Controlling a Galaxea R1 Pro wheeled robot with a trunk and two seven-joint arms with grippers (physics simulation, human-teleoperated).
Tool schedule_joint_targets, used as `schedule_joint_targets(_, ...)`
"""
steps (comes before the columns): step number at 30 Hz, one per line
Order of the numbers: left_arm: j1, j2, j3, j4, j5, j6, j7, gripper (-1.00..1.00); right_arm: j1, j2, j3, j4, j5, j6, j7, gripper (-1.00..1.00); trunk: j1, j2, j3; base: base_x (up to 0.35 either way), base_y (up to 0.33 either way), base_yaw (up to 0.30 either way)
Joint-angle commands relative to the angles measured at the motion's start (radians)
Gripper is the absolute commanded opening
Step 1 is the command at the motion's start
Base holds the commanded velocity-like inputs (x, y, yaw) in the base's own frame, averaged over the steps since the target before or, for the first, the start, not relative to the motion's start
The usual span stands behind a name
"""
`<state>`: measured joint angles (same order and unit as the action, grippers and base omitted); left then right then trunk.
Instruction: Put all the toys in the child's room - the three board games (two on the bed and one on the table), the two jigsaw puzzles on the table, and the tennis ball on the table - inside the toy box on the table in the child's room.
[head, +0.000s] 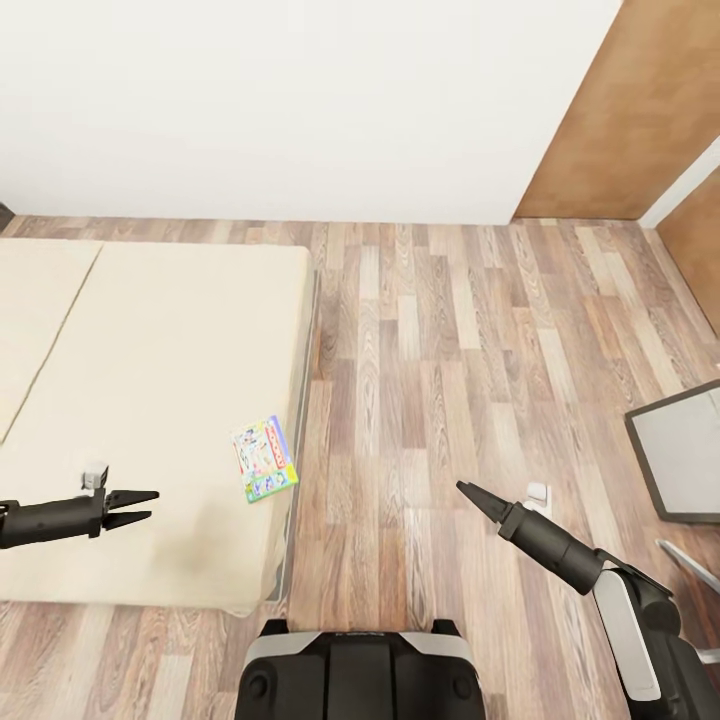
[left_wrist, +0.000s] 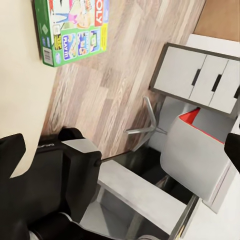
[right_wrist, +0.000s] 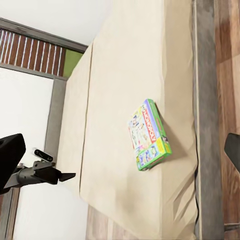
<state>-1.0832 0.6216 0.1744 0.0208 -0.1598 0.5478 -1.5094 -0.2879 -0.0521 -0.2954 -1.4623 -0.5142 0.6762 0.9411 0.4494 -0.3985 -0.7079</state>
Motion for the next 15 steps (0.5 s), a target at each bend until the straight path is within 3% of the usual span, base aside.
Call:
schedule_joint_targets(1,-0.001,0.0,0.008,0.002,-0.01,0.011,-0.005,1.0,0.0,0.0,-0.001,0.0,-0.004,0.006,0.001,1.0,0.001,-0.002,0.0,0.0,0.0,0.0)
schedule_joint_targets(15,-0.001,-0.003,0.009,0.002,-0.01,0.011,-0.004,1.0,0.0,0.0,-0.001,-0.001,-0.004,0.006,0.001,1.0,0.001,-0.002,0.023,0.0,0.0,0.0)
